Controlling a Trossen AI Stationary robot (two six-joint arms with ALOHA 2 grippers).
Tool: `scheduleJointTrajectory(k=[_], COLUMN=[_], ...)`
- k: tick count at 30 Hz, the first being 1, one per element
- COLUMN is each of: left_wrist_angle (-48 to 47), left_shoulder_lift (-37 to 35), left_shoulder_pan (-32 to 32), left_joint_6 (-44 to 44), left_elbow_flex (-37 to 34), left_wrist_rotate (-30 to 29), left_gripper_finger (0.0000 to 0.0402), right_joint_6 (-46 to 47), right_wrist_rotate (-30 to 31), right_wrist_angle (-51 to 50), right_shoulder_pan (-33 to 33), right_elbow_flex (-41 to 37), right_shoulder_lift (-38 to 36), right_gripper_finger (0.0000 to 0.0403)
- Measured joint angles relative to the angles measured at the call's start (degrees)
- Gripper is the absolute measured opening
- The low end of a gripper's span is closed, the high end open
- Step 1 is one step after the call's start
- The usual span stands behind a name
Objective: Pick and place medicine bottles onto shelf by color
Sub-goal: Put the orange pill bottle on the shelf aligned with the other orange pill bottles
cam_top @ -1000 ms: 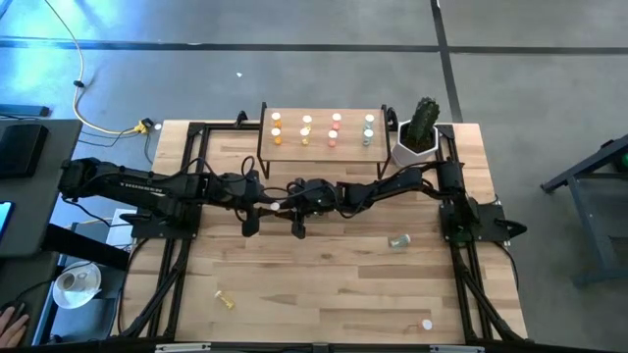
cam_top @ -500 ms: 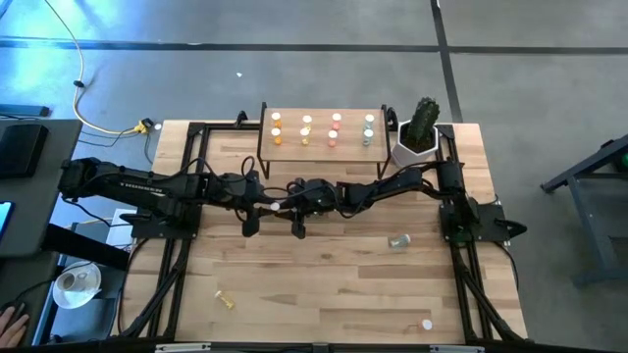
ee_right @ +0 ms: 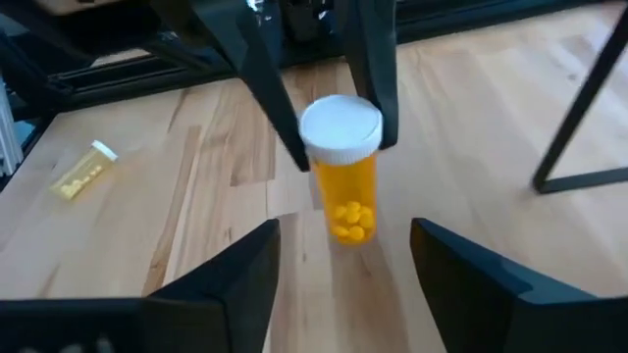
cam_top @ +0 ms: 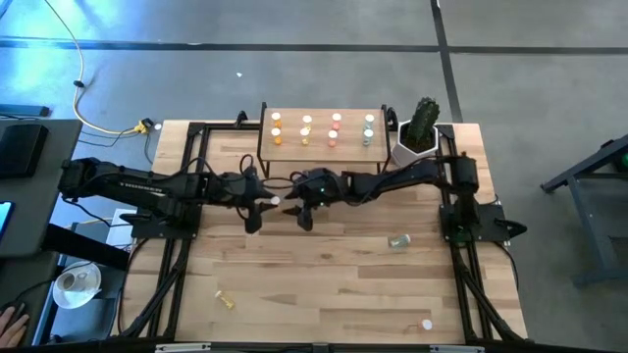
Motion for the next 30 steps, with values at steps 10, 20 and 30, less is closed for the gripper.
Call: scheduleJointTrajectory(k=[10, 20, 30], left_wrist_angle=[-0.5, -6.1, -8.7], left_shoulder_lift=[0.0, 0.8, 6.2], left_shoulder_pan=[6.3, 17.6, 24.4], left_joint_6=[5.4, 11.0, 11.6], left_elbow_flex=[5.2, 13.6, 16.6], left_wrist_rotate=[-4.3, -1.9, 4.1], left_gripper_finger=[0.0109, 0.0109, 0.0109], right_joint_6=[-9.2, -13.3, -14.1], right_wrist_rotate=[-0.1, 3.7, 3.9], right_wrist_angle=[-8.5, -14.7, -17.7], right_shoulder_pan=[-4.4, -10.8, -14.6], right_elbow_flex=[0.0, 0.0, 0.0], right_shoulder_lift=[-10.2, -18.6, -21.5], right_gripper_finger=[0.0227, 0.0227, 0.0228])
